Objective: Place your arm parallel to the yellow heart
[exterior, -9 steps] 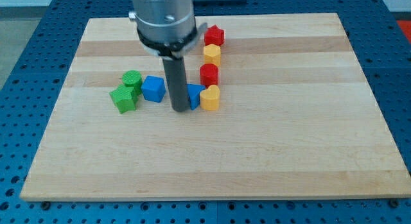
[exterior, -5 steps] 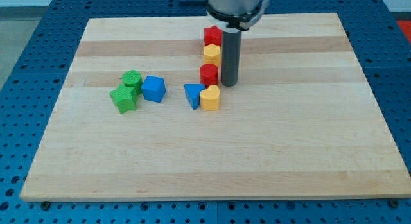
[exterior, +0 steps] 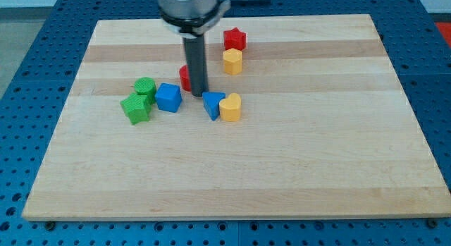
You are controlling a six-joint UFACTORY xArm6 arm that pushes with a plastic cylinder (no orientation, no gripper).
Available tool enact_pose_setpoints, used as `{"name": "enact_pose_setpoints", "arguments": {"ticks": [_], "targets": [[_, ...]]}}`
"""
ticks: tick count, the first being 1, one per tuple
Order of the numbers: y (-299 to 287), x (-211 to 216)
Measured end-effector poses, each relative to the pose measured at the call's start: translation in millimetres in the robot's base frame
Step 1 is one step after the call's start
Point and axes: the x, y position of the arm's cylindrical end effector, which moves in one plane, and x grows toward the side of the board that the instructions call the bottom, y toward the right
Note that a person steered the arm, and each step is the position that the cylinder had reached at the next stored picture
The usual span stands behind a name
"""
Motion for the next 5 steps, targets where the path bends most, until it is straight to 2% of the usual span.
{"name": "enact_pose_setpoints", "arguments": {"ticks": [1,2,3,5], "targets": [[-4.0,1.0],[49.4,-6.8],[77.0,-21.8],[160.5,-14.2]]}}
